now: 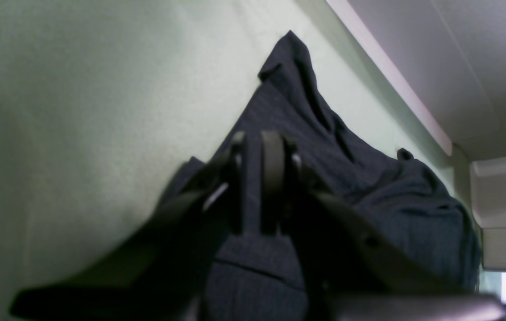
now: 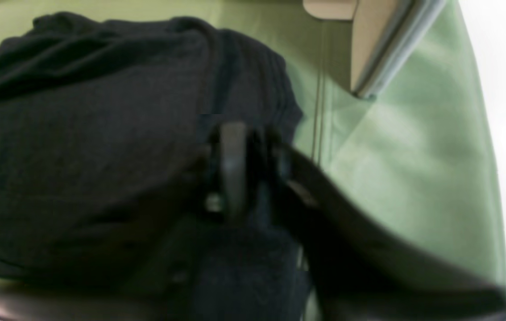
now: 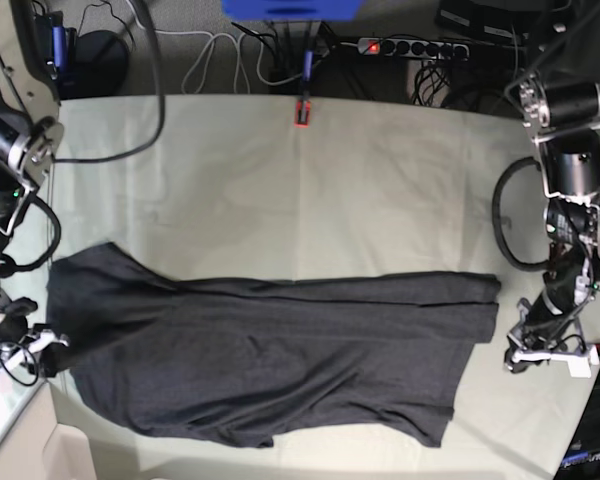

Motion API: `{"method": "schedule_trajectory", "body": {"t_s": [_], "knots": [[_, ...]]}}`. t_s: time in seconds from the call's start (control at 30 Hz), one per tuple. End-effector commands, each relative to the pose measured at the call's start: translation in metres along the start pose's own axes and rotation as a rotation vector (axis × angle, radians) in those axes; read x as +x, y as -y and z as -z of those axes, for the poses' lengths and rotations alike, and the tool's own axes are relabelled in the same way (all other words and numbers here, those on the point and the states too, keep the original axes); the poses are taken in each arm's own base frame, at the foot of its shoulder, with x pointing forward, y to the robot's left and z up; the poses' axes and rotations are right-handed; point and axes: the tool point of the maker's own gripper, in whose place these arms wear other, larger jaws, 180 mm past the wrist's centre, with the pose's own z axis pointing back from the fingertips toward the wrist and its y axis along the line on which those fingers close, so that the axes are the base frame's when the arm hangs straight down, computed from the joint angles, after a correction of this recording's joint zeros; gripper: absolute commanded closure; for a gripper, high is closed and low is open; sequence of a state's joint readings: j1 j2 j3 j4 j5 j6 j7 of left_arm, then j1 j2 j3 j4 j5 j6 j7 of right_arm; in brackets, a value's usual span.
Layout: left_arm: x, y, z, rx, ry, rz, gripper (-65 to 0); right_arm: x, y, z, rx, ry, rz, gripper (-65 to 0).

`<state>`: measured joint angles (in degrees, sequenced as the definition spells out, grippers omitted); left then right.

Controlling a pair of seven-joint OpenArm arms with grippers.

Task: Layout the t-shirt on the table in an organized manner, then fold the t-shirt properly
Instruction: 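Release the corner with the left gripper and move it along the shirt edge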

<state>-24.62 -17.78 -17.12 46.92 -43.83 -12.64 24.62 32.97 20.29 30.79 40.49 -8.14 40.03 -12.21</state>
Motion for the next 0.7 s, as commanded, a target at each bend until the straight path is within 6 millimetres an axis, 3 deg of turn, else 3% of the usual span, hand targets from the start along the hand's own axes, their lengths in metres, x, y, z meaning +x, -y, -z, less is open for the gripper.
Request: {"method": "schedule_trajectory", "body": {"t_s": [0.0,0.13,0.27,0.4,0.5,0.57,0.67], "knots": [[0.024,0.011,0.000,-0.031,0.054,0.010,-5.8,0.035,0.010,-0.003,-0.016,0.091,-0.003,-20.9],[0.007,-0.002,-0.004,-0.008,0.023,0.009,-5.8,0.034,0.011,-0.004,-0.020,0.092,-0.001,-35.4],[-0.017,-0.019,-0.011,0.022,-0.019,0.007,-7.9,0.022,0.013,-0.007,-0.024,0.070,0.000,-40.5],[-0.058,-0.031,-0.018,0.042,-0.114,0.065,-27.3,-0.001,0.027,-0.021,-0.053,0.030,-0.028,-40.3],[-0.069,-0.037,-0.020,0.051,-0.144,0.111,-42.3,-0.016,0.029,-0.032,-0.067,0.012,-0.065,-40.3],[-0.074,-0.043,-0.018,0.062,-0.130,0.135,-46.8,-0.023,0.020,-0.035,-0.060,0.014,-0.077,-40.3],[-0.081,-0.052,-0.016,0.088,-0.101,0.203,-45.1,-0.030,0.012,-0.043,-0.059,0.017,-0.109,-40.3]]}}
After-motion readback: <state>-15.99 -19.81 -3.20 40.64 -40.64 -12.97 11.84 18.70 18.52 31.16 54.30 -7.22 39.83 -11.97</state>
